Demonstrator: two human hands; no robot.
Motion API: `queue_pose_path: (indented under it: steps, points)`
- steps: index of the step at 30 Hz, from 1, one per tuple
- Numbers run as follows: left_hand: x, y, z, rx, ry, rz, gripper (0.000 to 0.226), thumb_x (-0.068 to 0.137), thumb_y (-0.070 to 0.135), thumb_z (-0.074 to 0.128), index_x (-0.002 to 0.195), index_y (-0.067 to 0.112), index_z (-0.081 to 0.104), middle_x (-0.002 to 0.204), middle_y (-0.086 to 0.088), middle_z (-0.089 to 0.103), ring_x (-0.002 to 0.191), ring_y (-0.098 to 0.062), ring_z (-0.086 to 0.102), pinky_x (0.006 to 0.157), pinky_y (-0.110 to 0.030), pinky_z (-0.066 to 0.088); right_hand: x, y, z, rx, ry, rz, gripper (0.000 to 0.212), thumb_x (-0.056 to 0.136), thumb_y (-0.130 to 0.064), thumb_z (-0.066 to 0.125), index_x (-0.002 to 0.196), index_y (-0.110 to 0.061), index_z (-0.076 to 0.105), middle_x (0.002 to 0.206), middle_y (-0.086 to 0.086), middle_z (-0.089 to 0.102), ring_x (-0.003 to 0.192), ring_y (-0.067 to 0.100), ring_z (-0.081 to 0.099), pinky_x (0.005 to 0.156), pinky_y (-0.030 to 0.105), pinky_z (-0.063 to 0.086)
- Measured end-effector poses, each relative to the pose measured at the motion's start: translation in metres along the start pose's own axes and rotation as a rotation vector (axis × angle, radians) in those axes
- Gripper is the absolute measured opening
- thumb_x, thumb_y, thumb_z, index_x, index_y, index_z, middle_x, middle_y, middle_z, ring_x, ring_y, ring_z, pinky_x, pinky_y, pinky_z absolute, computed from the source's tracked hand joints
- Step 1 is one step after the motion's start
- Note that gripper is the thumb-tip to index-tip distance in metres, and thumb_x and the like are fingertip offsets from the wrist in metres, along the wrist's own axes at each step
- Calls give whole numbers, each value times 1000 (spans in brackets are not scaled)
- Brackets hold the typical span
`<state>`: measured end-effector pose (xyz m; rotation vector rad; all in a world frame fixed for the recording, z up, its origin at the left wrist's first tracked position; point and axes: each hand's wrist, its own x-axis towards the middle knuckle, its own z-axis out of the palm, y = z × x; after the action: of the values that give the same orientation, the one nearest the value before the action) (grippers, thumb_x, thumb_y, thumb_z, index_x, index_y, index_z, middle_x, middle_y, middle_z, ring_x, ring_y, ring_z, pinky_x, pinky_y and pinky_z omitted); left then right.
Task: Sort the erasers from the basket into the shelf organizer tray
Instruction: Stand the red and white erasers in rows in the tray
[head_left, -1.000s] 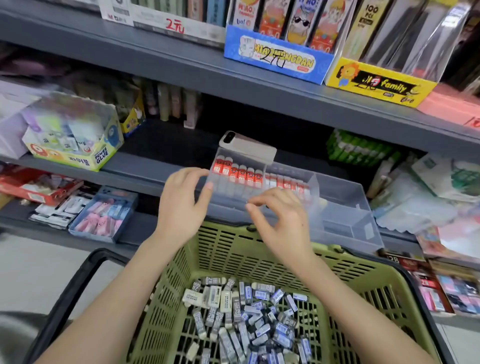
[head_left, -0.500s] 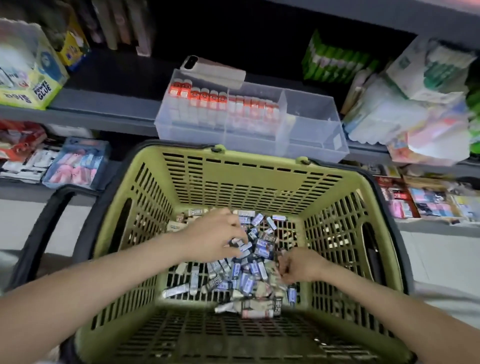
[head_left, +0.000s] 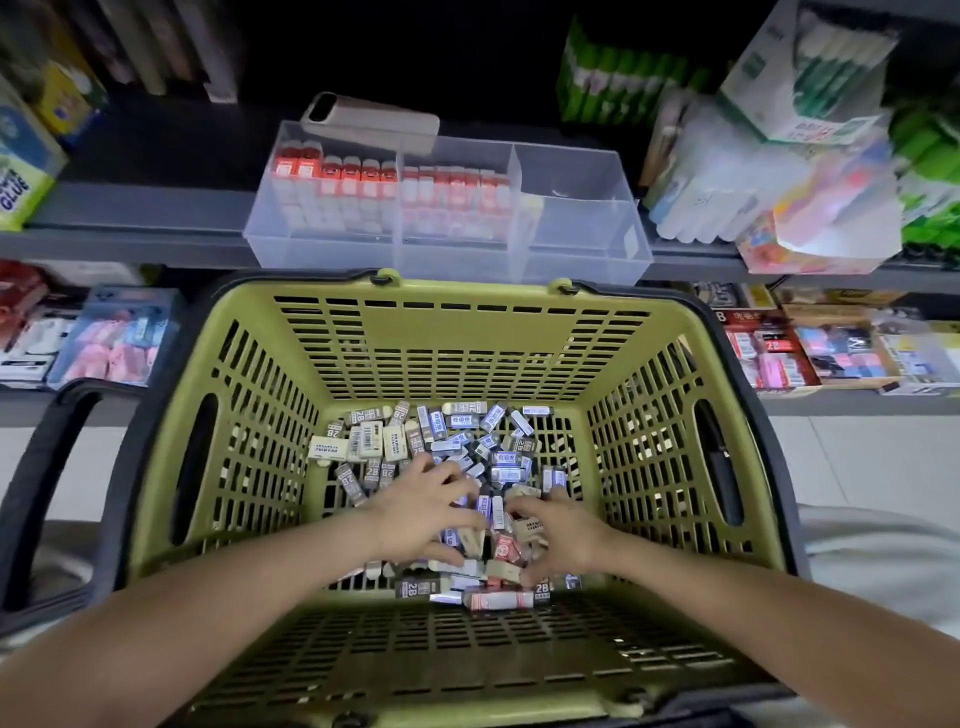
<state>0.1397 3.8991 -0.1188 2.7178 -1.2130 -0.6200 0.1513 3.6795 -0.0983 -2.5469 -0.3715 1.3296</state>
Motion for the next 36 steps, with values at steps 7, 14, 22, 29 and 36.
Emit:
queue_pose_path:
  steps: [7, 14, 22, 29, 36]
  points:
    - [-17, -22, -14, 16, -38, 8, 35, 93, 40, 51, 128, 37, 53, 150, 13, 34, 142, -13, 17, 107, -43, -23, 4, -10, -6, -278, 12, 98, 65, 76, -68, 55, 116, -17, 60, 137, 7, 45, 131, 26, 34, 102, 39, 36]
    - [-29, -25, -43, -96, -48, -322, 46, 86, 55, 53, 129, 40, 51, 151, 5, 32, 141, -15, 17, 113, -48, -9, 12, -24, 22, -362, 342, 230, 65, 61, -84, 51, 78, -21, 53, 114, 7, 51, 107, 23, 45, 91, 36, 38]
    - [-29, -7, -71, -394, 257, -503, 29, 94, 39, 51, 120, 31, 60, 134, 5, 52, 125, -17, 42, 108, -34, 19, 24, -32, 31, -263, 440, 367, 48, 65, -68, 61, 79, -21, 58, 117, 4, 50, 109, 24, 46, 91, 38, 35]
    - [-27, -1, -76, -481, 309, -531, 23, 94, 31, 53, 114, 25, 64, 126, 2, 56, 119, -19, 46, 102, -31, 29, 21, -28, 24, -221, 433, 331, 47, 67, -69, 62, 71, -23, 58, 109, -2, 52, 108, 19, 46, 91, 37, 33]
    - [-19, 14, -77, -1297, 374, -581, 42, 86, 34, 64, 124, 18, 56, 114, 3, 62, 106, -14, 58, 96, -28, 43, -17, -42, -32, 289, 554, 0, 30, 71, -60, 67, 66, -31, 71, 81, -12, 61, 87, 5, 52, 81, 34, 44]
